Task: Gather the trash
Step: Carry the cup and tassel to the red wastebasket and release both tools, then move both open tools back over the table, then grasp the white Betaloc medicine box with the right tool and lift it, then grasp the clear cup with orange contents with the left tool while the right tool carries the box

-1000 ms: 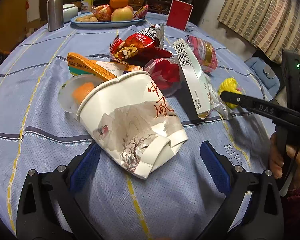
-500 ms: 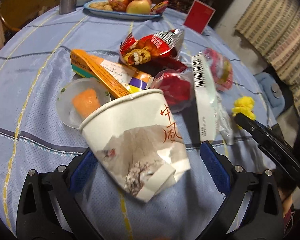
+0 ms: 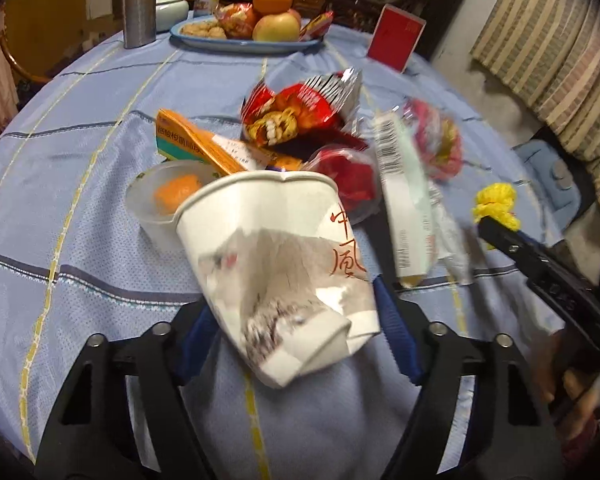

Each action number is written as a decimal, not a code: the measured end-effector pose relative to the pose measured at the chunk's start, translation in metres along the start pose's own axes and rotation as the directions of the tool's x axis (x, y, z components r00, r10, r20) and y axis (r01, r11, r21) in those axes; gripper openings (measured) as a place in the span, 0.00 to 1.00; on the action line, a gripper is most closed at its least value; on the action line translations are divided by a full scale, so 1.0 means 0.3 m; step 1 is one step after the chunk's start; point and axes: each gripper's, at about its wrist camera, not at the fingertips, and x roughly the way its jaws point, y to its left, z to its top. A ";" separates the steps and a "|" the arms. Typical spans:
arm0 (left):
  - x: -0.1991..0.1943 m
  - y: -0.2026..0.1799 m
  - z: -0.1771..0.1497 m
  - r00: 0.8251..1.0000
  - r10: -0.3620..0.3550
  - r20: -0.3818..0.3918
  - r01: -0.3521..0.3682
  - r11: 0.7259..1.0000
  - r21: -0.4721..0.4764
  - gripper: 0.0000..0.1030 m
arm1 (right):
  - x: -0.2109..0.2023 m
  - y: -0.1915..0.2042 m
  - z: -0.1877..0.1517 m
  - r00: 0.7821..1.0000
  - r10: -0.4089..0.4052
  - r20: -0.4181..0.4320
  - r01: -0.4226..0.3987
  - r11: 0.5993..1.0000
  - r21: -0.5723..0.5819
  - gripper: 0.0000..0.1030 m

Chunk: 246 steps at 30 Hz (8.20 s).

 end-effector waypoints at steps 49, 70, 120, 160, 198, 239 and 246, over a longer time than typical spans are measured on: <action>-0.213 -0.271 -0.091 0.990 -0.078 0.118 0.053 0.978 0.203 0.65 | -0.584 -0.174 -0.279 0.973 0.037 0.227 -0.071 0.987 0.144 0.32; -0.295 -0.741 -0.352 0.955 -0.296 0.008 0.254 0.835 0.488 0.66 | -0.999 -0.621 -0.841 0.924 -0.339 0.178 0.225 0.857 0.464 0.33; -0.046 -1.351 -0.639 0.968 -0.214 -0.130 0.235 0.603 0.763 0.93 | -1.122 -0.860 -1.064 0.885 -0.441 0.147 0.246 0.712 0.657 0.78; 0.007 0.137 0.026 0.939 0.344 0.001 -0.343 0.937 0.064 0.93 | -0.456 -0.089 -0.308 1.000 0.004 0.025 -0.006 0.997 0.073 0.87; 0.147 0.252 0.169 0.959 0.266 -0.103 -0.262 0.964 0.050 0.94 | 0.207 0.222 0.050 0.963 0.160 -0.216 -0.171 0.985 -0.036 0.60; 0.149 0.257 0.171 0.962 0.251 -0.104 -0.249 0.968 0.035 0.94 | -0.100 -0.009 -0.155 0.985 0.137 -0.100 -0.134 0.990 0.038 0.42; 0.131 0.275 0.173 0.961 0.260 -0.099 -0.263 0.965 -0.012 0.89 | -0.172 -0.082 -0.184 0.987 0.137 -0.081 -0.129 0.987 0.100 0.42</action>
